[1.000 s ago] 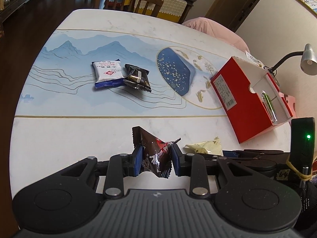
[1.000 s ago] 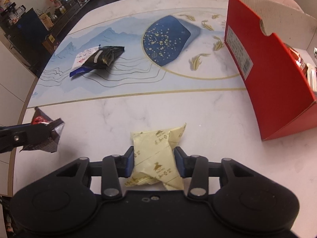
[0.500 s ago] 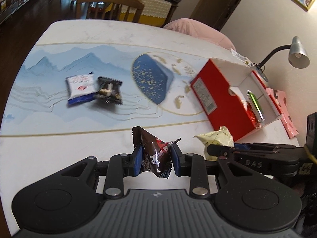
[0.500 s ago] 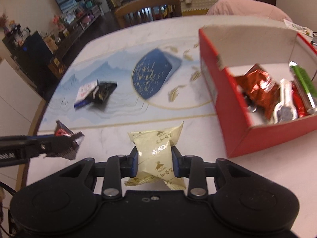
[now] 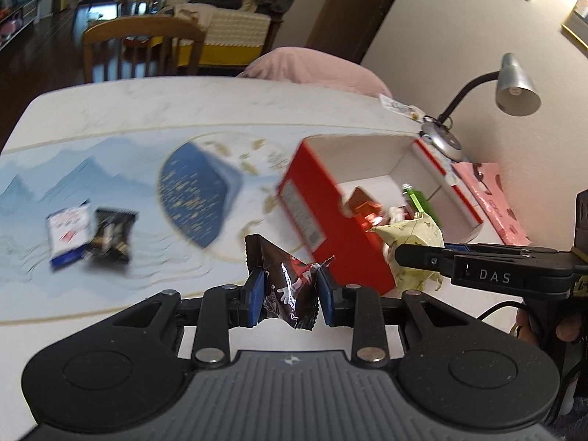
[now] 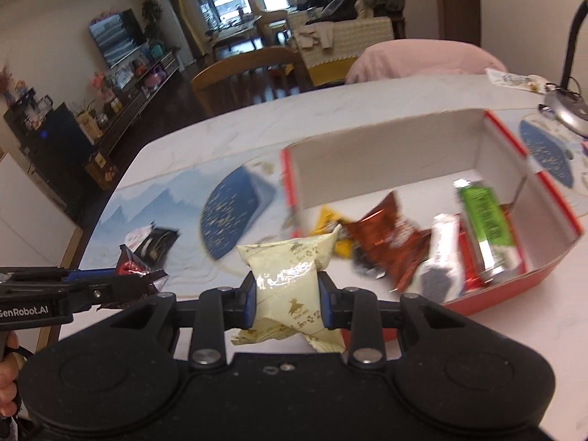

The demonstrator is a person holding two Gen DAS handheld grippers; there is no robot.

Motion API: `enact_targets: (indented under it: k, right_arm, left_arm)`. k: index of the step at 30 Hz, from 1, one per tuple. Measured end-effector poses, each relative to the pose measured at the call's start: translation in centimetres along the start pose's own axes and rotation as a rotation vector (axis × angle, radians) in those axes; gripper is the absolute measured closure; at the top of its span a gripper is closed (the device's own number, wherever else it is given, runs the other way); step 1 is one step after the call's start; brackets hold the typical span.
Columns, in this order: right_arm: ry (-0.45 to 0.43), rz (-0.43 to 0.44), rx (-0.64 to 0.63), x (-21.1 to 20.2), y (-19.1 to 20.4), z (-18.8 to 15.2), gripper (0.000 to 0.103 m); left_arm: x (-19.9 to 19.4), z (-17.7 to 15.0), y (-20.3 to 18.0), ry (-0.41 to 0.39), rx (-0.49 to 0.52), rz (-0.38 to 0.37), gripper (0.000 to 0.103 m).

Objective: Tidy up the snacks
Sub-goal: 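Lift both held snacks and carry them toward the red box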

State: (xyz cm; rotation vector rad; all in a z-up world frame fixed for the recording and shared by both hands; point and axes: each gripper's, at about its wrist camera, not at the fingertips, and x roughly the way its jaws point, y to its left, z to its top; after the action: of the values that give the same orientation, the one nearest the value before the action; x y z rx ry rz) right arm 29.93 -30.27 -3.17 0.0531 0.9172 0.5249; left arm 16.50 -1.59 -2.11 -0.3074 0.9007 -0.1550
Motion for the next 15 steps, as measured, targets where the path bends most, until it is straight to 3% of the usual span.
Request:
enact_targets:
  k: [7,15]
  right_arm:
    - [-0.034,-0.043,0.037,-1.5,-5.3,1.6,0.072]
    - [-0.026,-0.097,0.071,-0.8,-11.3,2.8,0.072]
  left_arm:
    - [3.0,2.9,-5.7,-0.002,0.068,-0.025,0.073]
    - [7.9,4.9,-11.3,0.055,0.137,-0.031,0.073]
